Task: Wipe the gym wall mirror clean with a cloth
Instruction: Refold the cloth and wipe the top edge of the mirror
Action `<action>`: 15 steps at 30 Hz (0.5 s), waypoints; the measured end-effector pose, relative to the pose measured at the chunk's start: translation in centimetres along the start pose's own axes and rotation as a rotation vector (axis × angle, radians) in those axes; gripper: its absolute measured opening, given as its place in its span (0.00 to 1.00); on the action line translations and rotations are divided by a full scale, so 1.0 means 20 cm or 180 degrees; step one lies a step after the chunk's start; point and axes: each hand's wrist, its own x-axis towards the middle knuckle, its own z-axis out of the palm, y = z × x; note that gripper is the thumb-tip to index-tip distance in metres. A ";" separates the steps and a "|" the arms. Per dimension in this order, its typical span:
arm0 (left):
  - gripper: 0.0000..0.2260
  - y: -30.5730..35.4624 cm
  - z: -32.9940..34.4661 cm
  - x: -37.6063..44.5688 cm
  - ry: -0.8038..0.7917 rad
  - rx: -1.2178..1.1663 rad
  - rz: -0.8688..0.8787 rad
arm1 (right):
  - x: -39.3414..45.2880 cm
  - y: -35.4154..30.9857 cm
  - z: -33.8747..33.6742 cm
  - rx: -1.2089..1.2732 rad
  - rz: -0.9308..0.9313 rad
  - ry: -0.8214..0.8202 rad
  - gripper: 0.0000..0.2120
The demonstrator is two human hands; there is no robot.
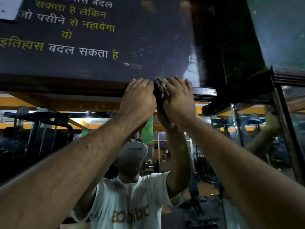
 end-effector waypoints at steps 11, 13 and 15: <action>0.22 0.21 0.13 0.06 0.0009 0.0009 0.0238 | -0.02 0.24 -0.08 0.0007 0.0113 0.0027 0.28; 0.22 0.23 0.16 0.06 0.0022 0.0063 0.0304 | -0.02 0.34 -0.13 -0.0045 0.0516 0.0257 0.32; 0.22 0.26 0.19 0.06 0.0028 0.0136 0.0350 | -0.02 0.38 -0.16 -0.0087 0.1072 0.0367 0.31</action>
